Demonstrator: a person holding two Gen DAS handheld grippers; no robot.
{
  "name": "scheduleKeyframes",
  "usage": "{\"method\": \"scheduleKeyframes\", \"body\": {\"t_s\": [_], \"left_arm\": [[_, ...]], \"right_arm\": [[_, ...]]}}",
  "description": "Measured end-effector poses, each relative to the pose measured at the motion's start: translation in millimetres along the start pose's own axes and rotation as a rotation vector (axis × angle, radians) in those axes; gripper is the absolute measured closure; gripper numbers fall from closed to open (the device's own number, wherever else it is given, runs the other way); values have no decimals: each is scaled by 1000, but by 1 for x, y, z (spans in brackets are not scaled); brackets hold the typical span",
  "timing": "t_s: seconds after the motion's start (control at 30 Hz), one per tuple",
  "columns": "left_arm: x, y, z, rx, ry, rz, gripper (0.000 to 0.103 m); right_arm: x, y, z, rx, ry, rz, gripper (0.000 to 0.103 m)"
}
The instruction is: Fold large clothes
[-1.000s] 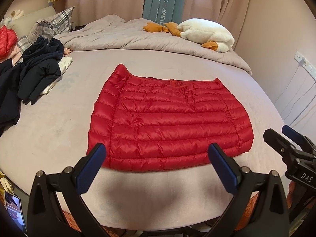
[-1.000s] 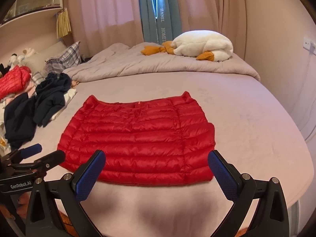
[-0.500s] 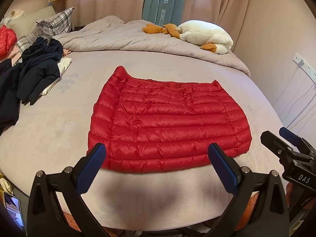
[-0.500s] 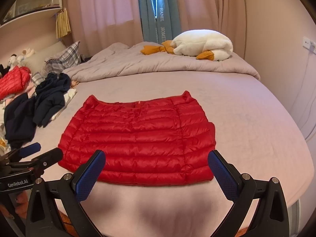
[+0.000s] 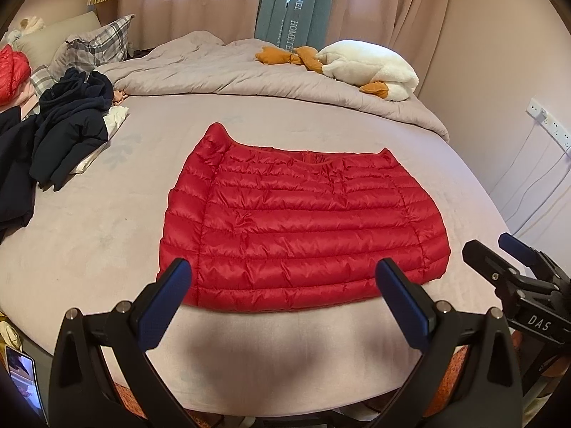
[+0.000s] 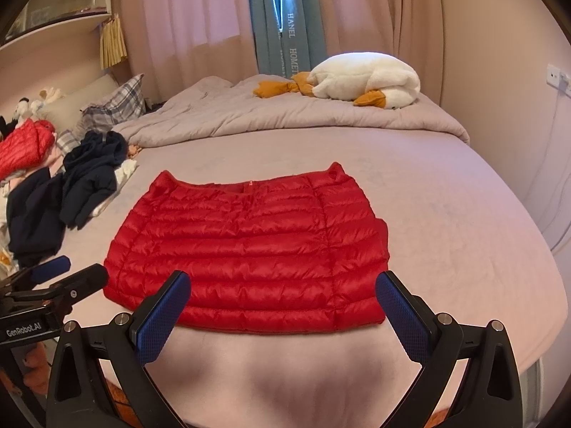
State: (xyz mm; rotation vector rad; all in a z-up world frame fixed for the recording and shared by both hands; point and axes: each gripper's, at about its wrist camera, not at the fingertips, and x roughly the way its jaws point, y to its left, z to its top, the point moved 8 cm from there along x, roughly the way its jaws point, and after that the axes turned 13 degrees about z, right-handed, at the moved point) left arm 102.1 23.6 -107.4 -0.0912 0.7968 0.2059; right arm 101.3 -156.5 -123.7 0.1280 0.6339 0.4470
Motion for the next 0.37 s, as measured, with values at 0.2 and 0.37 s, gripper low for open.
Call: {"method": "scheduleKeyframes", "body": {"t_s": [0.2, 0.37], "left_arm": [[-2, 0, 0, -5, -3, -6, 0], [-5, 0, 1, -6, -7, -4, 0]], "right_arm": [[-1, 0, 0, -3, 0, -6, 1], [-1, 0, 0, -5, -1, -6, 1]]}}
